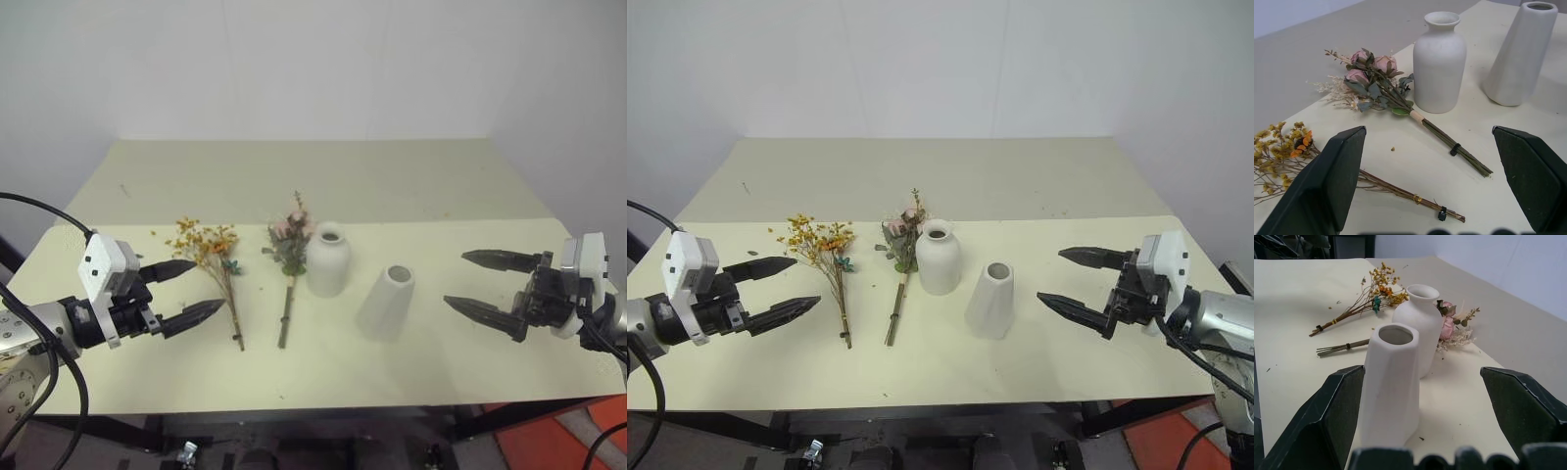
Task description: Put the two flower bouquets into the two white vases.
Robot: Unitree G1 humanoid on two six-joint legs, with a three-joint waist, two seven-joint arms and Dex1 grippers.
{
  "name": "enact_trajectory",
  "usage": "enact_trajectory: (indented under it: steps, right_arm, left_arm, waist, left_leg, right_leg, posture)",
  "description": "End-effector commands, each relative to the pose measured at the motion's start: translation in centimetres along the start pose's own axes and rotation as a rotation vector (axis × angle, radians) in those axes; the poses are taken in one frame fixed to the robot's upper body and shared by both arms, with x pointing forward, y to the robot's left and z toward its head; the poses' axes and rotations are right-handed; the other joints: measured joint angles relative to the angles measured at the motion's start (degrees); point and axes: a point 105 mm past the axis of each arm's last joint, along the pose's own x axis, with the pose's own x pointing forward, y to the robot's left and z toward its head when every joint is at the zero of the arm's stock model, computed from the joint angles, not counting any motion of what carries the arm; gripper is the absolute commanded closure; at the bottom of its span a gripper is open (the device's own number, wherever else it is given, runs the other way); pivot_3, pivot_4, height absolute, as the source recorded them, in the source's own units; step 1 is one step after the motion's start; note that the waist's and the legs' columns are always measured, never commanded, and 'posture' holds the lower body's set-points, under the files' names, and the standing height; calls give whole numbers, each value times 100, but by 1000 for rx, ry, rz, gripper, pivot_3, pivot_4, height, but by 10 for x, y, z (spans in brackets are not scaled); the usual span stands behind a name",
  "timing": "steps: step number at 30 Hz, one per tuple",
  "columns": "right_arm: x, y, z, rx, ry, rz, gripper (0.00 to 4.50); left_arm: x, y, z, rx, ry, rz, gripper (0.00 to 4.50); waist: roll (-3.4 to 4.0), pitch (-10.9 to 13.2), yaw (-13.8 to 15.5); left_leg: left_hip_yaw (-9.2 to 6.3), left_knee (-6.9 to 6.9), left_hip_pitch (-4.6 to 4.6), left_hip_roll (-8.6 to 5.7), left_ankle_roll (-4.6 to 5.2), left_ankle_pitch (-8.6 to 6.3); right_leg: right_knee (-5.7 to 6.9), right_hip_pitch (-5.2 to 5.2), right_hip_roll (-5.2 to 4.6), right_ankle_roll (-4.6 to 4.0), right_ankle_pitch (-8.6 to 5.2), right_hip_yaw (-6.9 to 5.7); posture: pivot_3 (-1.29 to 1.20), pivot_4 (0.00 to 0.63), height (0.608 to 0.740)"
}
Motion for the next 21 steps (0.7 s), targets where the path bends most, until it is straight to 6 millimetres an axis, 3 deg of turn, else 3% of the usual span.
enact_trajectory:
  steps: [1,8,15,21]
  right_arm:
    - [0,-1,11,-64,-16,17,67]
    - [2,-3,11,-72,-17,22,67]
    - [4,-5,12,-89,-22,22,67]
    - [5,-4,13,-102,-28,18,67]
  left_arm:
    - [0,1,8,31,-17,18,0]
    - [2,13,1,-53,98,118,0]
    - [30,26,-7,-96,297,215,0]
    - [56,36,-6,-240,436,283,0]
  waist:
    - [0,0,1]
    - [0,0,1]
    - [-1,0,6]
    - [-2,1,7]
  left_leg:
    - [0,0,0,0,0,0]
    - [0,0,1,0,0,0]
    - [-2,0,-2,-2,0,0]
    - [-6,1,-3,-4,0,0]
  right_leg:
    - [0,0,0,0,0,0]
    - [1,0,0,12,7,0]
    - [-1,1,-1,29,17,-1]
    - [1,3,1,32,18,-3]
  posture:
    - [0,150,740]
    - [0,150,740]
    - [0,150,740]
    - [0,150,740]
